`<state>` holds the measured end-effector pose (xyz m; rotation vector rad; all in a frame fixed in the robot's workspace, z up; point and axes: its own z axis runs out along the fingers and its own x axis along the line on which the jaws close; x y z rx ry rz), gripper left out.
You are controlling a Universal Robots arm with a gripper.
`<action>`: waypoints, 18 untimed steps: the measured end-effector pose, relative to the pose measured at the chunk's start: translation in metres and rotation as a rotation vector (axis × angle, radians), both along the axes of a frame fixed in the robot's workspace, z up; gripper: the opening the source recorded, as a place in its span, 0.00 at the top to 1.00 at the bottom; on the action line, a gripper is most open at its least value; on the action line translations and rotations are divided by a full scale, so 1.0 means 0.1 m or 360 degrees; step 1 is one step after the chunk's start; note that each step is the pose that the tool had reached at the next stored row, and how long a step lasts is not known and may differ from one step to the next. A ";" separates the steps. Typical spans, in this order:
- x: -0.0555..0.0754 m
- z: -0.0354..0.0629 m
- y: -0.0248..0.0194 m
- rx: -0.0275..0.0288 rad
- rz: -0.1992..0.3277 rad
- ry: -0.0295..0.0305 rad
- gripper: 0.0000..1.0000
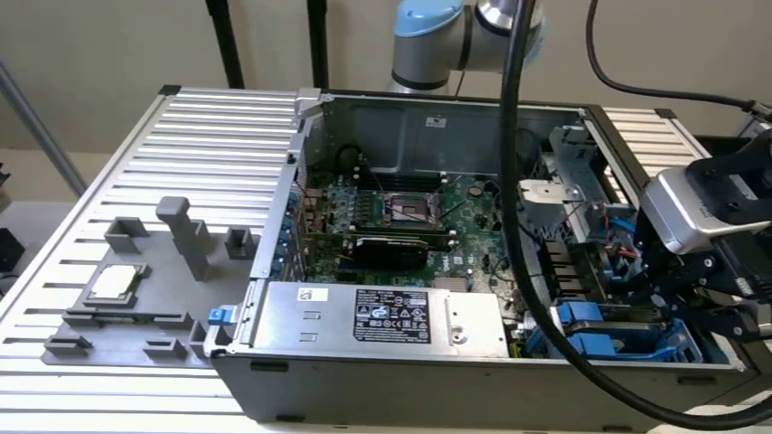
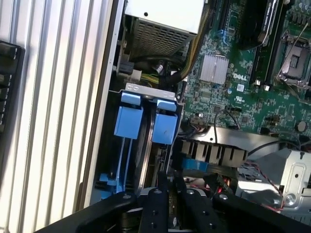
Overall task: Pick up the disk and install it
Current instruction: 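Insert the first disk wire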
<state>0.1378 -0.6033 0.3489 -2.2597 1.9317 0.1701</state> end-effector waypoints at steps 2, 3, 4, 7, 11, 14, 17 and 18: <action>-0.01 0.002 0.000 -0.00004 -0.0014 0.00028 1.00; -0.01 0.002 0.001 -0.00004 -0.0023 0.00043 1.00; -0.01 0.001 0.001 -0.00005 -0.0033 0.00056 1.00; -0.01 0.001 0.001 -0.00063 -0.0065 0.00097 1.00; -0.01 0.001 0.001 -0.00355 -0.0113 0.00129 1.00; -0.01 -0.001 0.000 -0.00646 -0.0146 0.00148 1.00; -0.01 -0.006 0.000 -0.00862 -0.0173 0.00176 1.00; -0.01 -0.007 0.000 -0.00893 -0.0180 0.00178 1.00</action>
